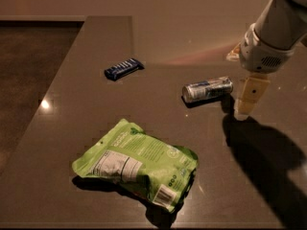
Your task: Move redbull can near green rice chip bag
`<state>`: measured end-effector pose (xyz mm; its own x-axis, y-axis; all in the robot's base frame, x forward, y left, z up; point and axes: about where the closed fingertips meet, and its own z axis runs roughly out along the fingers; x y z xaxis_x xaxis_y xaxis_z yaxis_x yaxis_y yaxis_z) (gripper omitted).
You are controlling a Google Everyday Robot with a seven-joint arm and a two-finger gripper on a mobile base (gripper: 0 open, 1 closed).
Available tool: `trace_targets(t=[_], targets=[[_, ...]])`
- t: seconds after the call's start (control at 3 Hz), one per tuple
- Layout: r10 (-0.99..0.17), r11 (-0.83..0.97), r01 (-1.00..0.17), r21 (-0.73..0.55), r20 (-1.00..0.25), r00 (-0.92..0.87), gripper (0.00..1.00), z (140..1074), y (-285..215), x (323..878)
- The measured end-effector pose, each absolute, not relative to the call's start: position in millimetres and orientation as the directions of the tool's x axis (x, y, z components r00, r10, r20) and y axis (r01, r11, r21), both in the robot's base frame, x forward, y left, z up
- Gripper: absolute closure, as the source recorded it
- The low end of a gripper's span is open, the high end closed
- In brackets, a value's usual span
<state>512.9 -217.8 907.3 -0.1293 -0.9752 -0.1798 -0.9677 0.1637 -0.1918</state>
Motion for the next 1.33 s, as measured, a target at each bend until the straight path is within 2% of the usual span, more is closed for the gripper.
trace_targets(t=[0.67,1.0,1.33], targets=[[-0.976,0.124,-0.984,-0.126,-0.195,-0.098,0.0,867.0,-222.9,557.0],[-0.978,0.095,-0.991,-0.092,-0.192,-0.076,0.17,853.3,-217.8,569.5],[-0.977,0.08,-0.994,-0.07,-0.203,-0.064,0.39,849.2,-214.0,575.5]])
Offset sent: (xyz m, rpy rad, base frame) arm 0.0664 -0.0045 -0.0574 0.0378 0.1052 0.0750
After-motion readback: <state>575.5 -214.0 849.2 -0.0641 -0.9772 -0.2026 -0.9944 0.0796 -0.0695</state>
